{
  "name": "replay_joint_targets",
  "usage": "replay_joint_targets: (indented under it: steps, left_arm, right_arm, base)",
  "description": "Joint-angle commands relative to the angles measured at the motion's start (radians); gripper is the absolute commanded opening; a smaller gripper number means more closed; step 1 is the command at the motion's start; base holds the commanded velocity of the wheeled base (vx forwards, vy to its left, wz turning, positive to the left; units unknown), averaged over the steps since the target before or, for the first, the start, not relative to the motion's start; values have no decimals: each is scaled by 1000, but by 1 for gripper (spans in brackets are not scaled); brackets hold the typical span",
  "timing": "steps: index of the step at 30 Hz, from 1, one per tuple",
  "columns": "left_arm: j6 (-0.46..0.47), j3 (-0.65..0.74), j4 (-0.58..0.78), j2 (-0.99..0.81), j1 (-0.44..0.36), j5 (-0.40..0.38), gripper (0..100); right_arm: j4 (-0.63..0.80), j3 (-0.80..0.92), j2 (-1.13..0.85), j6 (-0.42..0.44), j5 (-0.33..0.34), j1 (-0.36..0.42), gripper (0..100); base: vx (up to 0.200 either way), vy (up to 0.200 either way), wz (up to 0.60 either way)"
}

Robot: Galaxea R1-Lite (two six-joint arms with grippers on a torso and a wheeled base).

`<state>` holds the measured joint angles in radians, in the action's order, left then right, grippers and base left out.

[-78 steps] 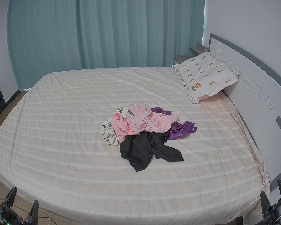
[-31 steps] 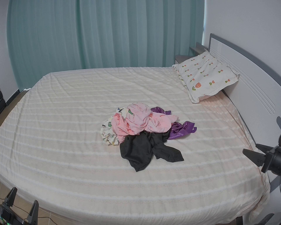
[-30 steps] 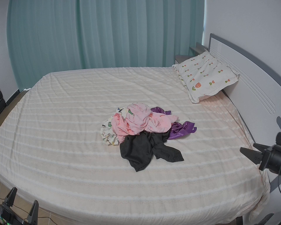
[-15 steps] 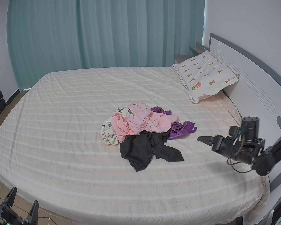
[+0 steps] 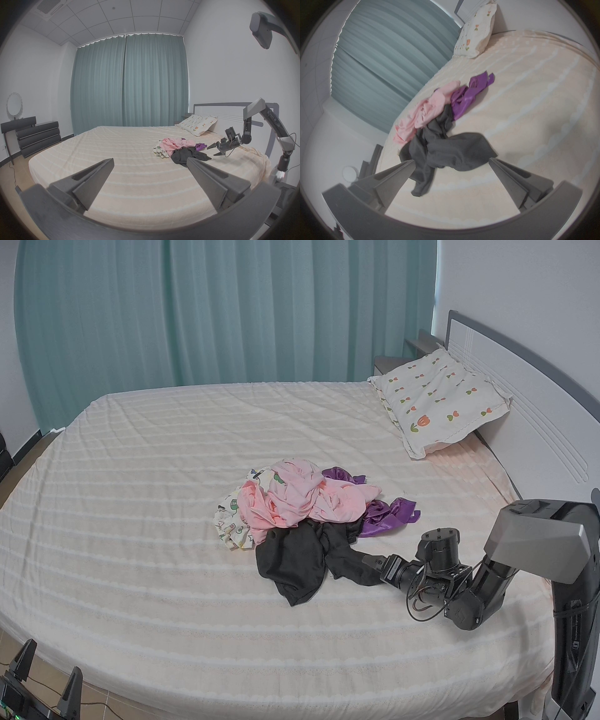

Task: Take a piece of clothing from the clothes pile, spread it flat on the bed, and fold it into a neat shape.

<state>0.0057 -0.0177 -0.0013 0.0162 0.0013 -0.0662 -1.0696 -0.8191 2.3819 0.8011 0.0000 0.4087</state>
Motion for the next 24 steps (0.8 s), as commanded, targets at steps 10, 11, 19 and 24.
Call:
replay_joint_targets:
  steps: [10,11,19,24]
  left_arm:
    - [0,16,0,-9,0,0,100]
    - [0,16,0,-9,0,0,100]
    - [0,18,0,-9,0,0,100]
    - [0,16,0,-9,0,0,100]
  right_arm:
    - [45,-249,207,-355,-114,59,100]
    - [42,-267,217,-373,-120,61,100]
    - [56,-305,237,-385,-115,76,100]
    - [33,-345,266,-433,-130,74,100]
  base:
    - [0,0,0]
    - [0,0,0]
    - [0,0,0]
    - [0,0,0]
